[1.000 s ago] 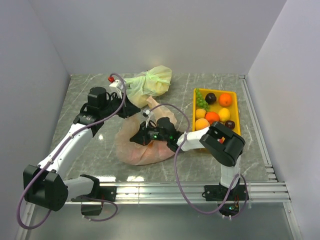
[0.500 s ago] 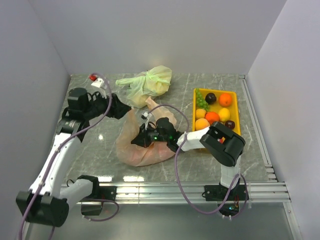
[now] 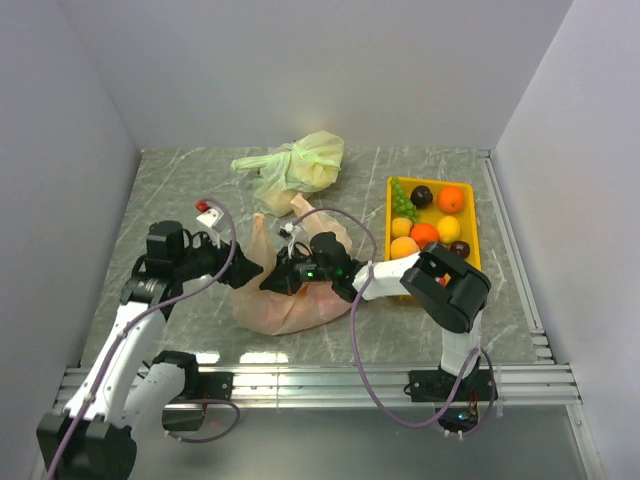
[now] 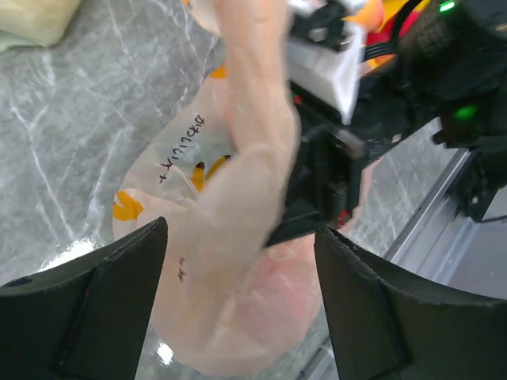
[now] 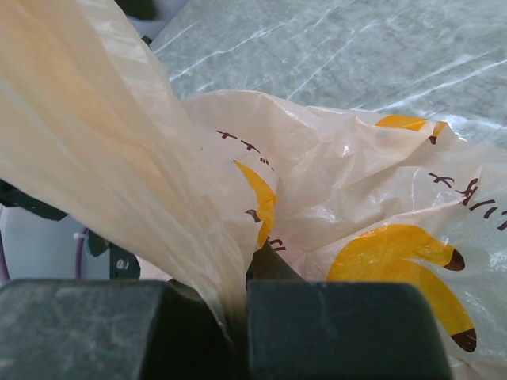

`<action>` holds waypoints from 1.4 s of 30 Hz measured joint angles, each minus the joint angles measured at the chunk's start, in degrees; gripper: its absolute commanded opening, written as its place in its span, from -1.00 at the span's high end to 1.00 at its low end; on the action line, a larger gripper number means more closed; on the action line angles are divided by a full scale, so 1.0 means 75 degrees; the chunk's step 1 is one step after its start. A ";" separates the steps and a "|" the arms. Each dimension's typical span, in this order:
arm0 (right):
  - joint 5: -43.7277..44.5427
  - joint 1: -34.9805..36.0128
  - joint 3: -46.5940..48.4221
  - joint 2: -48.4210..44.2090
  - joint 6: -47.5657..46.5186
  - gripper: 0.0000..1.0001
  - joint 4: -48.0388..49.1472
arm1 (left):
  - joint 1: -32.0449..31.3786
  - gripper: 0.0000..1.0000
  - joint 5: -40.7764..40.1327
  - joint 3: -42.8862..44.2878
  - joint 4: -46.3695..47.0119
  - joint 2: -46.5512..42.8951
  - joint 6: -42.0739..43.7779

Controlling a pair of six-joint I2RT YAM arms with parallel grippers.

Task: Place the fake fruits into the plastic bag and tie a complex knot

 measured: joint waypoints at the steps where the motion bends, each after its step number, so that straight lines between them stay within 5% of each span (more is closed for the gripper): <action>1: -0.0058 -0.0012 0.0000 0.0003 0.0015 1.00 0.0003 | 0.0000 -0.51 0.0134 0.0003 0.0146 0.0274 0.0163; 5: -0.0195 -0.0108 0.0000 0.0003 0.0067 1.00 0.0009 | 0.0000 -0.26 0.0399 0.0041 0.0376 0.1405 0.0583; 8: -0.0297 -0.0178 0.0003 0.0000 0.0070 0.99 0.0006 | 0.0000 0.24 0.0691 0.0041 0.0560 0.1918 0.0650; 12: -0.0405 -0.0207 0.0038 -0.0050 0.0015 0.29 -0.0128 | -0.0006 0.87 0.0997 0.0044 0.1099 0.2250 0.0484; 14: -0.0493 -0.0227 0.0050 -0.0201 -0.0122 -0.01 -0.0399 | -0.0006 0.99 0.1096 0.0070 0.1297 0.2407 0.0420; 19: -0.0801 -0.0691 0.0073 -0.1241 -0.0737 -0.12 -0.1877 | -0.0006 0.99 0.1174 0.0294 0.1469 0.2734 0.0481; 28: -0.1134 -0.3098 0.0839 -0.3646 -0.1399 -0.31 -0.4511 | -0.0009 0.99 0.1320 0.0425 0.1480 0.2748 0.0962; 33: -0.1195 -0.3675 0.1303 -0.2836 -0.1562 -0.52 -0.5333 | -0.0009 0.99 0.1399 0.0425 0.1434 0.2745 0.1236; 42: -0.1346 -0.4016 0.2189 -0.1017 -0.1961 -0.55 -0.6898 | -0.0041 0.99 0.1501 0.0615 0.1177 0.2736 0.1862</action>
